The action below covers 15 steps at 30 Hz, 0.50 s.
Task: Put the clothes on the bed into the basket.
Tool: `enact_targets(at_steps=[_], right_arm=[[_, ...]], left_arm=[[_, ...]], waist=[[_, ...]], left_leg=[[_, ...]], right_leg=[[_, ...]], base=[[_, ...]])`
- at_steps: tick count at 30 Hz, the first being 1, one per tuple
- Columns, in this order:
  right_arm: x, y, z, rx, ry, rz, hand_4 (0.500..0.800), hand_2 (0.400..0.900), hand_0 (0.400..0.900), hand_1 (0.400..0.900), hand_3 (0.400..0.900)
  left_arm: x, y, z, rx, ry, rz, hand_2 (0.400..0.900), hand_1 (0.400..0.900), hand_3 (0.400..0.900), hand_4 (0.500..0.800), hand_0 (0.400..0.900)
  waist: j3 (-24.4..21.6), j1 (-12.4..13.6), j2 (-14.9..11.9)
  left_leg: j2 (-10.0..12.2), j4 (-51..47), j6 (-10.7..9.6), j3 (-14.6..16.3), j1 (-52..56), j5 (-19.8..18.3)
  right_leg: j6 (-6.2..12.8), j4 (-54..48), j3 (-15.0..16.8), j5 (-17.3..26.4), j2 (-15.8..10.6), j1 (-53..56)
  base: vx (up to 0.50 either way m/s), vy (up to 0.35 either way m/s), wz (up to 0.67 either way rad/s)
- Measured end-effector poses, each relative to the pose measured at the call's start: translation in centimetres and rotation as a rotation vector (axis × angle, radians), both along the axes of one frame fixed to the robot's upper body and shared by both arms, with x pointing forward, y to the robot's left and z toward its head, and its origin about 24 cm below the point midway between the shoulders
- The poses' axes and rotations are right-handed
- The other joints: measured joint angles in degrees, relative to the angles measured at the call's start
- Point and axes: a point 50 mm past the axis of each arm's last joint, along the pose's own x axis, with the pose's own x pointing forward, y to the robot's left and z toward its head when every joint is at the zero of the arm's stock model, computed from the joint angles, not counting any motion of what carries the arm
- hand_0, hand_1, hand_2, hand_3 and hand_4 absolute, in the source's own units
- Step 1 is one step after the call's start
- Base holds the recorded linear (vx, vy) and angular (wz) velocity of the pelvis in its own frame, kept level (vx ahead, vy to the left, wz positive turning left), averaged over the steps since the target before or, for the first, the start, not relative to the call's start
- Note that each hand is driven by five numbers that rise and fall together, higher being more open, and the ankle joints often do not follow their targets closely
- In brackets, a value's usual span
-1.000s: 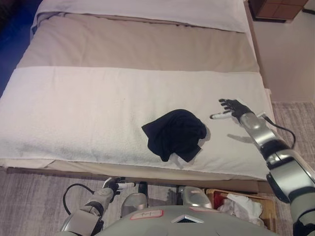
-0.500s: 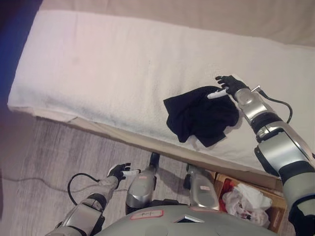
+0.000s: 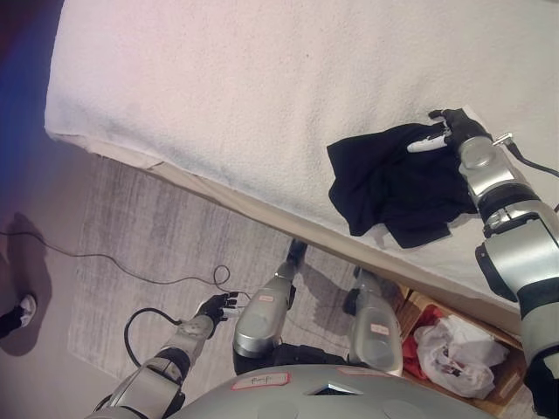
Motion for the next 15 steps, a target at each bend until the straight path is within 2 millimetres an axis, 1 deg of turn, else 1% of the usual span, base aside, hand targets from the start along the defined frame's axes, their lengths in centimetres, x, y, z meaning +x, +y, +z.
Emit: enact_targets(at_steps=[1,3,4,5,6,9,13,15], right_arm=[[-0.1,-0.3,0.2,0.006,-0.009,-0.012,0.800,0.900,0.900,0.900,0.900],[0.0,-0.4,0.4,0.007,-0.013,-0.013,0.800,0.900,0.900,0.900,0.900],[0.0,-0.5,0.6,0.000,-0.017,-0.015,0.779,0.865,0.865,0.865,0.865],[0.1,-0.5,0.8,-0.001,-0.023,-0.012,0.625,0.608,0.608,0.608,0.608],[0.2,-0.4,1.1,-0.002,-0.030,-0.011,0.500,0.400,0.400,0.400,0.400],[0.3,-0.7,1.8,-0.008,-0.051,-0.017,0.500,0.400,0.400,0.400,0.400],[0.2,-1.2,2.3,-0.023,-0.071,-0.032,0.500,0.400,0.400,0.400,0.400],[0.1,-1.5,2.5,-0.020,-0.075,-0.040,0.500,0.400,0.400,0.400,0.400]], left_arm=[[0.1,-0.1,0.0,-0.003,-0.002,-0.004,0.900,0.900,0.900,0.800,0.900],[0.2,-0.2,0.1,-0.009,-0.010,-0.010,0.900,0.900,0.900,0.800,0.900],[0.3,-0.3,0.1,-0.011,-0.014,-0.012,0.900,0.900,0.900,0.800,0.900],[0.4,-0.3,0.2,-0.012,-0.017,-0.013,0.900,0.900,0.900,0.800,0.900],[0.5,-0.4,0.2,-0.014,-0.020,-0.014,0.900,0.900,0.900,0.800,0.900],[0.6,-0.5,0.3,-0.018,-0.027,-0.017,0.900,0.900,0.900,0.800,0.900],[0.7,-0.6,0.3,-0.021,-0.031,-0.020,0.900,0.900,0.900,0.800,0.900],[0.8,-0.7,0.4,-0.026,-0.037,-0.023,0.900,0.900,0.900,0.800,0.900]], waist=[[0.06,-0.03,0.14],[0.20,-0.01,0.44],[0.24,0.00,0.54],[0.24,-0.02,0.59],[0.25,-0.04,0.66],[0.38,-0.04,1.14],[0.44,0.03,2.05],[0.54,0.02,2.91]], left_leg=[[0.00,-0.04,-0.01,-0.18,-0.07,0.05],[-0.01,-0.06,-0.02,-0.40,-0.29,0.21],[-0.02,-0.11,0.02,-0.42,-0.52,0.33],[-0.02,-0.21,0.03,-0.42,-0.87,0.56],[-0.02,-0.25,0.02,-0.44,-1.21,0.76],[-0.02,-0.40,0.04,-0.58,-1.94,1.22],[-0.03,-0.91,0.00,-0.73,-1.95,1.71],[-0.02,-1.19,0.00,-1.02,-1.98,1.95]], right_leg=[[0.01,0.00,-0.19,-0.01,-0.01,-0.01],[0.08,-0.01,-0.39,-0.07,-0.03,-0.13],[0.41,-0.01,-0.39,-0.32,-0.04,-0.38],[0.46,0.00,-0.36,-0.36,-0.04,-0.75],[0.46,0.00,-0.35,-0.35,-0.04,-1.08],[0.49,0.01,-0.37,-0.31,-0.05,-1.82],[0.64,0.01,-0.44,-0.21,-0.13,-1.97],[0.67,0.01,-0.70,-0.17,-0.15,-2.01]], base=[[0.01,0.012,0.03],[0.01,0.008,0.03],[0.01,0.015,0.05],[0.01,0.022,0.06],[0.01,0.013,0.08],[0.00,0.003,0.02],[0.00,0.002,0.01],[0.00,0.000,0.00]])
